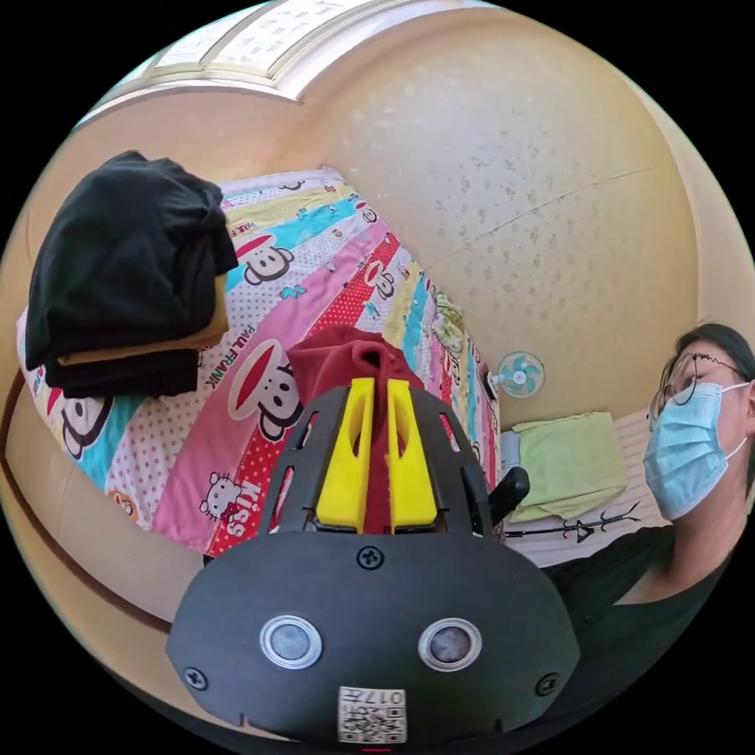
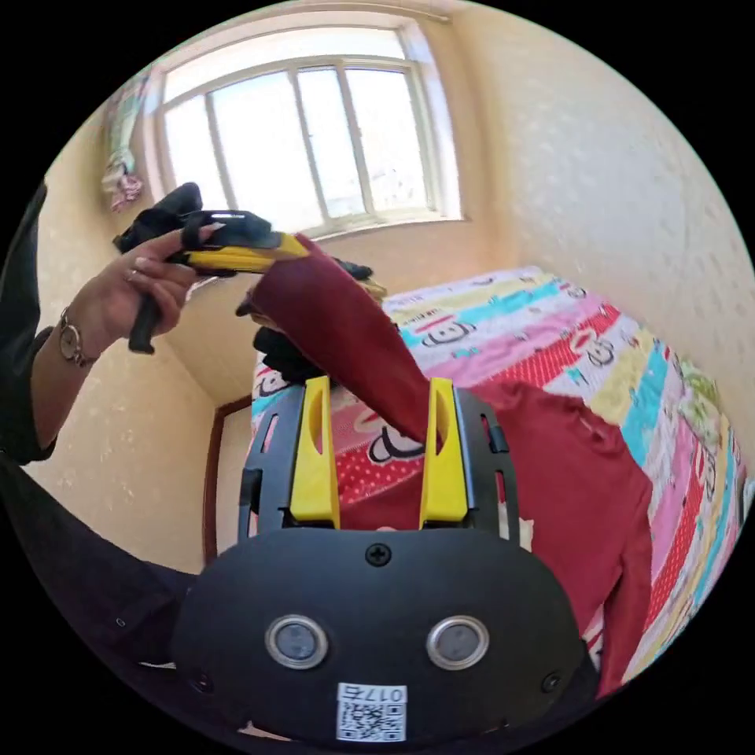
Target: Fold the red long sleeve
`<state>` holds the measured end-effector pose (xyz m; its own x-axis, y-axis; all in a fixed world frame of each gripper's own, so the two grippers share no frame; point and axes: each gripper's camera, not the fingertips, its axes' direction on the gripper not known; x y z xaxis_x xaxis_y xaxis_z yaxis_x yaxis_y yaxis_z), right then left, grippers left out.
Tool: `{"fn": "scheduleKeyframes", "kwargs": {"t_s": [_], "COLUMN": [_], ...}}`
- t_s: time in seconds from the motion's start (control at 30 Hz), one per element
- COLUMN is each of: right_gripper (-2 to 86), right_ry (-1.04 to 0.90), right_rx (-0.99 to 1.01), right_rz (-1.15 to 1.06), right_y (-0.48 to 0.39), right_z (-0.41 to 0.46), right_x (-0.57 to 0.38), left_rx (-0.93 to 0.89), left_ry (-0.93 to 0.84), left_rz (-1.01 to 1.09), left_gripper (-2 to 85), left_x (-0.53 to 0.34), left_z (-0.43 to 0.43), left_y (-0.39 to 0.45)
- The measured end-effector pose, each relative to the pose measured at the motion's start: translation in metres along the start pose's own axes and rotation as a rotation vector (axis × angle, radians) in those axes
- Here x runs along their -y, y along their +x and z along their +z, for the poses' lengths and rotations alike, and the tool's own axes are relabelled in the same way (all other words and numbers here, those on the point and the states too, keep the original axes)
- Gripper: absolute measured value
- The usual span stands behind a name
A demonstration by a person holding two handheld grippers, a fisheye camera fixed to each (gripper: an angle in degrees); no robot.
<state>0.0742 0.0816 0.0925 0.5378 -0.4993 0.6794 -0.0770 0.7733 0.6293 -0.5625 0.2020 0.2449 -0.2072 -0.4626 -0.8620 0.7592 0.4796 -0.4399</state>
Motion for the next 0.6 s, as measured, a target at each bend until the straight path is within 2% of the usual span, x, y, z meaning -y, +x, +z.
{"fn": "scheduleKeyframes", "kwargs": {"t_s": [0.1, 0.17, 0.2, 0.27, 0.3, 0.33, 0.37, 0.4, 0.5, 0.6], "right_gripper": [15.7, 6.6, 5.2, 4.0, 3.7, 3.6, 3.6, 3.6, 4.0, 4.7], "right_ry": [-0.081, -0.117, -0.092, -0.039, 0.013, 0.042, 0.110, 0.195, 0.328, 0.277], "right_rx": [-0.015, -0.099, -0.112, -0.080, -0.064, -0.050, -0.011, 0.019, -0.006, -0.183], "right_rz": [-0.155, -0.124, -0.071, -0.011, 0.055, 0.091, 0.173, 0.248, 0.390, 0.561], "right_y": [-0.021, -0.018, -0.006, 0.024, 0.055, 0.073, 0.113, 0.155, 0.255, 0.340], "right_z": [0.040, 0.058, 0.060, 0.055, 0.045, 0.038, 0.020, -0.002, -0.050, -0.069], "right_x": [0.040, 0.066, 0.085, 0.114, 0.130, 0.137, 0.145, 0.144, 0.104, 0.025], "left_rx": [-0.051, -0.100, -0.123, -0.058, 0.053, 0.163, 0.196, 0.200, 0.058, 0.045], "left_ry": [0.002, 0.027, 0.098, 0.245, 0.318, 0.352, 0.345, 0.289, 0.023, -0.163], "left_rz": [0.013, 0.047, 0.083, 0.151, 0.169, 0.175, 0.175, 0.187, 0.263, 0.261], "left_gripper": [4.1, 5.9, 7.7, 8.8, 8.9, 9.0, 9.0, 9.4, 10.2, 10.9], "left_x": [0.004, 0.003, -0.004, -0.020, -0.031, -0.039, -0.041, -0.042, -0.041, -0.056], "left_z": [0.003, -0.004, -0.019, -0.047, -0.059, -0.060, -0.056, -0.041, 0.026, 0.097], "left_y": [0.013, 0.018, 0.021, 0.025, 0.025, 0.023, 0.021, 0.017, 0.004, -0.013]}}
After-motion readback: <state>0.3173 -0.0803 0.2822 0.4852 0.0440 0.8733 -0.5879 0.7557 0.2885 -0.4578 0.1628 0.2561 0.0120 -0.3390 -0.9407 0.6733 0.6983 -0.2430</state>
